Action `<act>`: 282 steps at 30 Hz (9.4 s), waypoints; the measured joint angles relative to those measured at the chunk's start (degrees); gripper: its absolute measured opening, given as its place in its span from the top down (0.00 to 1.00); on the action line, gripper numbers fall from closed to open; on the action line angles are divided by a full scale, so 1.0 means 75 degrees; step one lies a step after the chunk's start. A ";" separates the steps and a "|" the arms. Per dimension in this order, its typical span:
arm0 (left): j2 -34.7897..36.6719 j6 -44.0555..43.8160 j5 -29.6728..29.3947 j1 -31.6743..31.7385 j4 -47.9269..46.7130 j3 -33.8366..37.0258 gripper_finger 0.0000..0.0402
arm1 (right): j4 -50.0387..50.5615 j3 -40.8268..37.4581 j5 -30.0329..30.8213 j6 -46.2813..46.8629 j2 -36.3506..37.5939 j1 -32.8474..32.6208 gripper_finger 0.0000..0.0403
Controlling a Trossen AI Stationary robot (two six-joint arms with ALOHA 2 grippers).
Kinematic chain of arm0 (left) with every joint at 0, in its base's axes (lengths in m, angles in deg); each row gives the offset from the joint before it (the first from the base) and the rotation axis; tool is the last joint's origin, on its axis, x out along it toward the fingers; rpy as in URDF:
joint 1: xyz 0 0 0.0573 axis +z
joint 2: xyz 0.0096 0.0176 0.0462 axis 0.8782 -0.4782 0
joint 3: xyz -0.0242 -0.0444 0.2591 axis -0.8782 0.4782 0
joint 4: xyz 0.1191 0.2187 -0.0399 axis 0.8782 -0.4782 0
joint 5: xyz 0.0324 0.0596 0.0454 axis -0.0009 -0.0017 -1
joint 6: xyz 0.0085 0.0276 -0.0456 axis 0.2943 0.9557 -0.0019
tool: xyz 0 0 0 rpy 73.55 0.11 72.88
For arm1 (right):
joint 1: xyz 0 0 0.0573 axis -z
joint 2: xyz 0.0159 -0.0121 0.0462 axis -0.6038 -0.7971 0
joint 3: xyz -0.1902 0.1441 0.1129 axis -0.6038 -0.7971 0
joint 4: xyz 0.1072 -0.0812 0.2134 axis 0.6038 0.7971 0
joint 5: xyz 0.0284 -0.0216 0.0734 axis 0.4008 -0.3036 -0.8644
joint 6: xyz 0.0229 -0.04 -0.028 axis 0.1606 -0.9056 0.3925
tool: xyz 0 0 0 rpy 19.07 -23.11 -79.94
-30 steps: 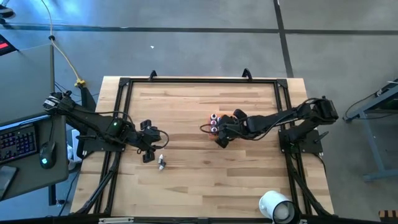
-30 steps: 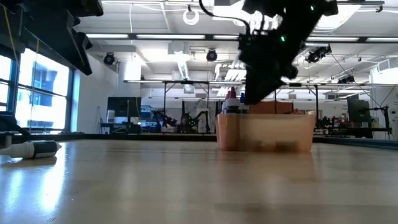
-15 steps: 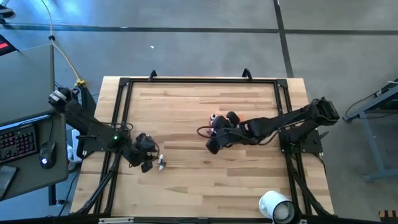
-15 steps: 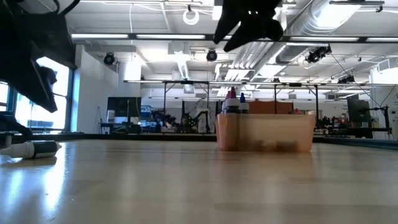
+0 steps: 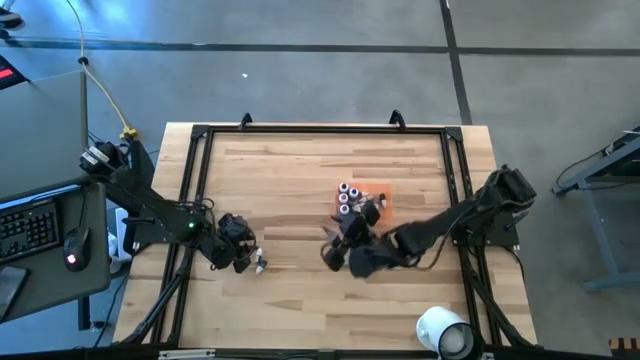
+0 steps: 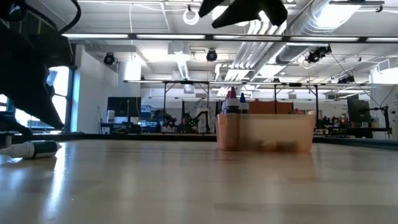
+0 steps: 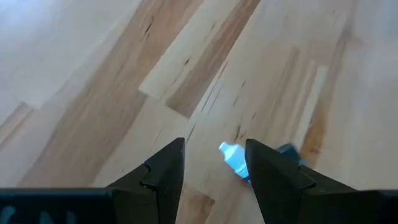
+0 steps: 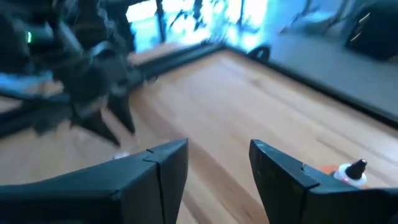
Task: Pick & Place food coloring
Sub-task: Put the small purple food coloring bottle into the orange bin, then put the small green food coloring bottle into the orange bin
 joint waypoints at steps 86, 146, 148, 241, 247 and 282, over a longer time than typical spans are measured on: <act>-0.1230 -0.2218 -0.1527 -0.2101 -0.1145 -0.0504 0.58 | -0.2818 -0.0003 0.0794 -0.1205 -0.1570 -0.0159 0.59; -0.2192 0.0216 -0.1349 -0.0442 -0.1026 -0.2496 0.81 | -0.1566 0.0000 -0.0898 -0.2537 0.0498 -0.0450 0.59; -0.2186 0.1329 -0.1227 0.0122 -0.0890 -0.3098 0.80 | -0.0597 0.0003 -0.1063 -0.2061 0.1040 -0.0611 0.59; -0.1790 0.5043 0.0926 0.2202 -0.5712 -0.7694 0.51 | -0.5502 -0.3976 -0.3888 -0.4147 0.1606 -0.0201 0.59; -0.0281 0.3541 -0.0067 0.0963 -0.4786 -0.5338 0.51 | -0.6812 -0.2517 -0.5401 -0.4619 -0.0619 0.0425 0.59; 0.1389 0.0719 -0.1191 -0.0047 -0.5670 -0.3337 0.51 | -0.1268 0.5275 -0.8540 -0.6402 -0.6431 0.2287 0.59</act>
